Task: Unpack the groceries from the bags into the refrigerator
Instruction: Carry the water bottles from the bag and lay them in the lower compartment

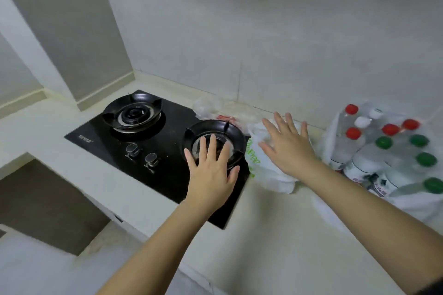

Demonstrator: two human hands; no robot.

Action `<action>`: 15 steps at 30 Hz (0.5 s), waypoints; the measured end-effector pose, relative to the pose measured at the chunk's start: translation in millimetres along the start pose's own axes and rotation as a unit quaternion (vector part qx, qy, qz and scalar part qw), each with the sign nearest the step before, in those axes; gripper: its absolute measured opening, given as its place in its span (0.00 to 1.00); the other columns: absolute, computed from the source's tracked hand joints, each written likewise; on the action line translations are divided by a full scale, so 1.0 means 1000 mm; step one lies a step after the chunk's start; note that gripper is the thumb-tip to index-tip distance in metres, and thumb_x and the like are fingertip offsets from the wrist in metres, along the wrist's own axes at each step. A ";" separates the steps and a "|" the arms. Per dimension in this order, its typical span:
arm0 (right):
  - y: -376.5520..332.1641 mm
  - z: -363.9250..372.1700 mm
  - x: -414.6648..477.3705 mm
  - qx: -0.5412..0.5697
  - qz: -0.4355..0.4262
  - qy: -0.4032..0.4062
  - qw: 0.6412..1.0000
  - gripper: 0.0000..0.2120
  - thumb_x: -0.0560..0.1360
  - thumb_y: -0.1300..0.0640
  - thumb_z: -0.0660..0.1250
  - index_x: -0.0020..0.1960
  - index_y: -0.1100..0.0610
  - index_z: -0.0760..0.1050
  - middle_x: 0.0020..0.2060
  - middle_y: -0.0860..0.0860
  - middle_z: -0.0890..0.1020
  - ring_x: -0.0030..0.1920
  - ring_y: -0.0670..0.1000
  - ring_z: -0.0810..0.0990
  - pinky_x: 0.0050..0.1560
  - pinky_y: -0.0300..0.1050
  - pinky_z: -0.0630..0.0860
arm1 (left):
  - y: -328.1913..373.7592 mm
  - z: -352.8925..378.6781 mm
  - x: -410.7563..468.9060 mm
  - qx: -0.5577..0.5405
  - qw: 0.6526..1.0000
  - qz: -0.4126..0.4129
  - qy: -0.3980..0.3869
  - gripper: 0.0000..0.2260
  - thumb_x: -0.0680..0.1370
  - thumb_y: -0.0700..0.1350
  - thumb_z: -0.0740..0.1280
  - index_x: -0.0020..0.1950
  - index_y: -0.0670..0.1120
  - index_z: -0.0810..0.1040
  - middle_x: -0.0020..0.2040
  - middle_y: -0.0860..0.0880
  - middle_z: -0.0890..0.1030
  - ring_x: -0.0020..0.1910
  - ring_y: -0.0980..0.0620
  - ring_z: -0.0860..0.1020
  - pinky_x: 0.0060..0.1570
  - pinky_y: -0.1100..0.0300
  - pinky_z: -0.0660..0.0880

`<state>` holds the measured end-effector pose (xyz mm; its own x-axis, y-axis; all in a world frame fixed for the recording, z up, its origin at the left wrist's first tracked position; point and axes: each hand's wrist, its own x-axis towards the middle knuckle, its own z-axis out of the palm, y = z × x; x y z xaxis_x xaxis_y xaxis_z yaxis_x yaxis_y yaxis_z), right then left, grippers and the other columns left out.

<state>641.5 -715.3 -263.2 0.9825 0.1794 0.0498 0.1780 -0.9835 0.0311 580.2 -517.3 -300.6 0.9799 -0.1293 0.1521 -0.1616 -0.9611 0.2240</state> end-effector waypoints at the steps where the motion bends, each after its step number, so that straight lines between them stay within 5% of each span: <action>1: 0.015 -0.003 0.000 -0.005 0.017 0.000 1.000 0.30 0.82 0.40 0.49 0.80 0.48 0.45 0.80 0.53 0.45 0.79 0.58 0.41 0.75 0.65 0.42 | 0.014 0.001 0.010 -0.001 1.000 0.022 0.005 0.34 0.75 0.63 0.41 0.79 0.50 0.55 0.80 0.43 0.50 0.78 0.41 0.43 0.71 0.33 0.41; 6: 0.083 -0.013 -0.003 -0.025 0.102 0.011 0.994 0.30 0.82 0.38 0.46 0.80 0.48 0.44 0.80 0.52 0.45 0.79 0.58 0.42 0.76 0.64 0.44 | 0.079 0.006 0.057 0.022 0.992 0.125 0.003 0.33 0.76 0.62 0.40 0.79 0.49 0.54 0.80 0.43 0.49 0.79 0.42 0.43 0.70 0.32 0.42; 9: 0.120 -0.012 -0.010 -0.032 0.148 0.006 0.988 0.31 0.82 0.38 0.47 0.80 0.48 0.46 0.80 0.54 0.47 0.79 0.59 0.44 0.75 0.64 0.46 | 0.115 0.014 0.085 0.041 0.985 0.165 -0.017 0.28 0.82 0.59 0.49 0.79 0.49 0.53 0.80 0.43 0.47 0.78 0.42 0.42 0.70 0.33 0.39; 15: 0.181 -0.002 -0.017 -0.038 0.250 0.021 0.967 0.27 0.81 0.41 0.51 0.77 0.50 0.57 0.77 0.55 0.60 0.77 0.59 0.57 0.73 0.64 0.58 | 0.179 0.027 0.128 0.102 0.964 0.237 -0.060 0.27 0.83 0.57 0.50 0.79 0.48 0.51 0.80 0.42 0.48 0.78 0.42 0.43 0.70 0.32 0.39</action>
<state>656.6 -896.5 -256.7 0.9411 -0.3170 0.1176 -0.3259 -0.9431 0.0658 679.7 -713.0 -267.3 0.8107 -0.5807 0.0752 -0.5796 -0.8140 -0.0380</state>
